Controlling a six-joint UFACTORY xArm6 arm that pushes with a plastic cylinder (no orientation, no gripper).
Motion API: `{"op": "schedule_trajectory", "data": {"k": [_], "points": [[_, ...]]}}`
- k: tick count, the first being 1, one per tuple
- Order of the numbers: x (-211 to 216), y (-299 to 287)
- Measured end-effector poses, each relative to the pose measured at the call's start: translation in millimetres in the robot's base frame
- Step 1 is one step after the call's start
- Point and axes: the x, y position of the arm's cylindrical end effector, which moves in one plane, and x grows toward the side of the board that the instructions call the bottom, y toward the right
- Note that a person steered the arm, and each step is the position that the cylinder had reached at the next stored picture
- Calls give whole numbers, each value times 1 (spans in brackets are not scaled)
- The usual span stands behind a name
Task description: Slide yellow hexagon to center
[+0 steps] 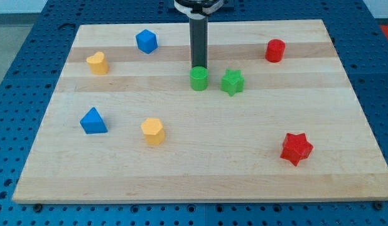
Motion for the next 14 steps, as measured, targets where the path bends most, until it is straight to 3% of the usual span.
{"op": "schedule_trajectory", "data": {"k": [3,4,7,8,9,10,11,13,14], "points": [[-11,-39],[51,-55],[74,-118],[124,-136],[131,-147],[189,-147],[193,-137],[130,-90],[127,-87]]}}
